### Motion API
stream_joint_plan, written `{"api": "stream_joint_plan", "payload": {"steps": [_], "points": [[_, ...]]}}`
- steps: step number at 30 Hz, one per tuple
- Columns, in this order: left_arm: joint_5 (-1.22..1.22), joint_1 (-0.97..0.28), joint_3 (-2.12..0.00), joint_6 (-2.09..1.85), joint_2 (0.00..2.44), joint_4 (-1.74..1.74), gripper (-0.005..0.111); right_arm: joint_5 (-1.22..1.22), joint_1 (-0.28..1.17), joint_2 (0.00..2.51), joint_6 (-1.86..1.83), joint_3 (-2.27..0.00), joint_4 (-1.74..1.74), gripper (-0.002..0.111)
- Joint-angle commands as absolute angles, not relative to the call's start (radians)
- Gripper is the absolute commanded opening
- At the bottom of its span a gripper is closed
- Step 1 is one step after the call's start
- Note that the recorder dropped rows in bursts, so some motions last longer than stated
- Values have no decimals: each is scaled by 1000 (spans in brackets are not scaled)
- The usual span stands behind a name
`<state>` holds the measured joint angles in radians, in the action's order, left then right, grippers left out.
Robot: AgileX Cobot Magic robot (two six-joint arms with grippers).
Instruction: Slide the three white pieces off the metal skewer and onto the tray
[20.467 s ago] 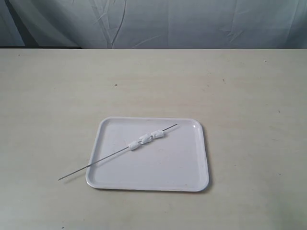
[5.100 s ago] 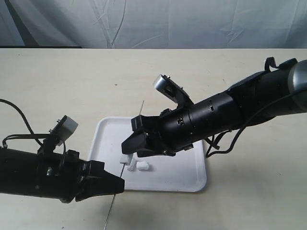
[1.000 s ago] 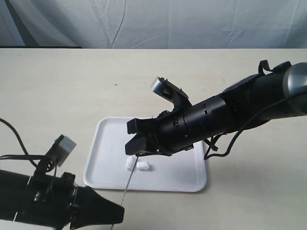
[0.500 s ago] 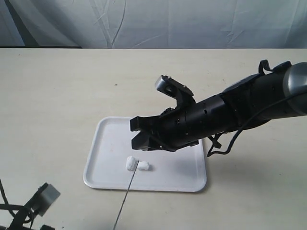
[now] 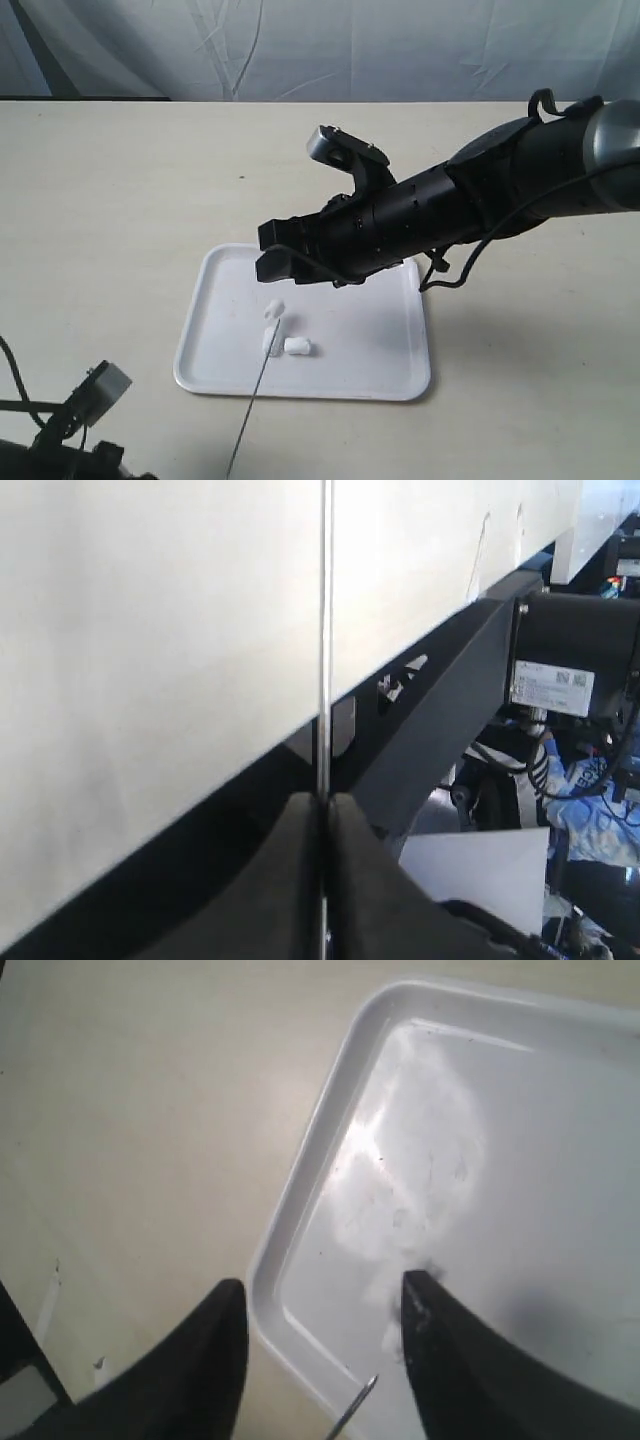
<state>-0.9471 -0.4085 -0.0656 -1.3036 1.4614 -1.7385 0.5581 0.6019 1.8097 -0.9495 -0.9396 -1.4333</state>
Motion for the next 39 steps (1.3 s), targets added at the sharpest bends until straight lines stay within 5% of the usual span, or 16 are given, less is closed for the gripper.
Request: {"api": "stream_joint_plan", "payload": {"steps": [1,15,39], "points": [[-890,-411,-141,-1219,1460,-1744,0,574,599,1806,-943,-953,-1411,53],[-532,-411,-356,-965,1460,-1602,0,599,599,1531,-830,-953,-1211,53],[-569,-411,-489,-925,1683,-1506,4,847,599,1008,-512,-953,-1041,53]]}}
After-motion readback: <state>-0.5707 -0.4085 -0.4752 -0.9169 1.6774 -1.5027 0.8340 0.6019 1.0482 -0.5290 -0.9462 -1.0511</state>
